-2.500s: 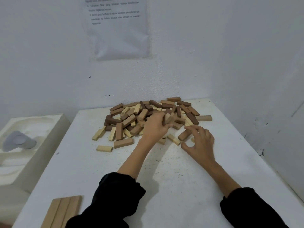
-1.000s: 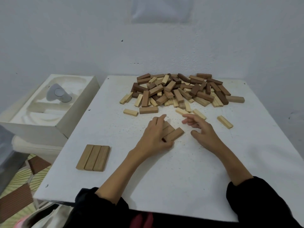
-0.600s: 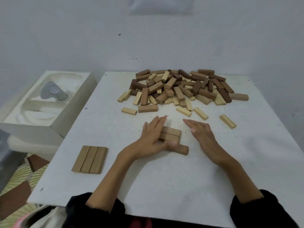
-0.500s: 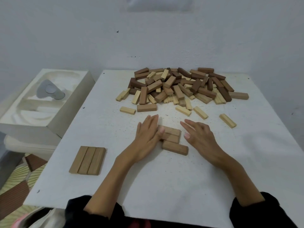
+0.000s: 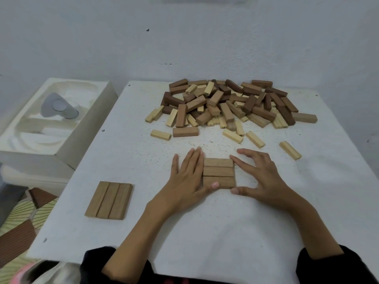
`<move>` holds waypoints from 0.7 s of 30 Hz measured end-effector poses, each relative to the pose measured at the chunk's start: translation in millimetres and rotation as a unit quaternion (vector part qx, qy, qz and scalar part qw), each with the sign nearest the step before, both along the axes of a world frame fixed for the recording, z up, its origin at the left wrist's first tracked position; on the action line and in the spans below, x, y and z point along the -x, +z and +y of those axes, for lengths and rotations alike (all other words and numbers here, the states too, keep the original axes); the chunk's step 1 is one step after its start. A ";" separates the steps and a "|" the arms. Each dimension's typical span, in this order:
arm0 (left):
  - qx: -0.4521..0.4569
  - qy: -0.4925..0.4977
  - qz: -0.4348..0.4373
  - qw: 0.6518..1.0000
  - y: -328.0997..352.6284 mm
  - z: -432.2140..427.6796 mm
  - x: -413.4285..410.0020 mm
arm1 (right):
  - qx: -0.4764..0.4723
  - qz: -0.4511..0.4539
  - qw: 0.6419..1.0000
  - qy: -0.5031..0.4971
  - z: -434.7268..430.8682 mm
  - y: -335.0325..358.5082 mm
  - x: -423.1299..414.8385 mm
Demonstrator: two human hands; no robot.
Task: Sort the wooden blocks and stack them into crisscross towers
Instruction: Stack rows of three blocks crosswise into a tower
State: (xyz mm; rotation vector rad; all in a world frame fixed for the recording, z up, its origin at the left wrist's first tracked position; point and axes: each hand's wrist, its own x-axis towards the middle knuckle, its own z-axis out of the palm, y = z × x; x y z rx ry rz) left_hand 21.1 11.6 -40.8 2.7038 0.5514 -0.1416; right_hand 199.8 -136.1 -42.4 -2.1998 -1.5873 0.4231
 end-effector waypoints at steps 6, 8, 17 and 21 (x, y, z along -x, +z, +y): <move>0.061 -0.009 -0.043 0.997 2.7 8.3 3.8 | -0.017 0.064 0.998 -0.013 -0.3 5.7 0.0; 0.061 0.000 -0.087 0.994 2.1 12.6 5.5 | -0.024 0.065 0.997 -0.016 0.2 4.9 0.0; 0.062 0.015 -0.122 0.991 1.2 19.2 4.1 | -0.052 0.047 0.997 -0.023 1.8 3.3 3.8; 0.063 0.008 -0.119 0.991 -0.5 21.1 3.7 | -0.049 0.043 0.998 -0.025 2.5 4.3 5.3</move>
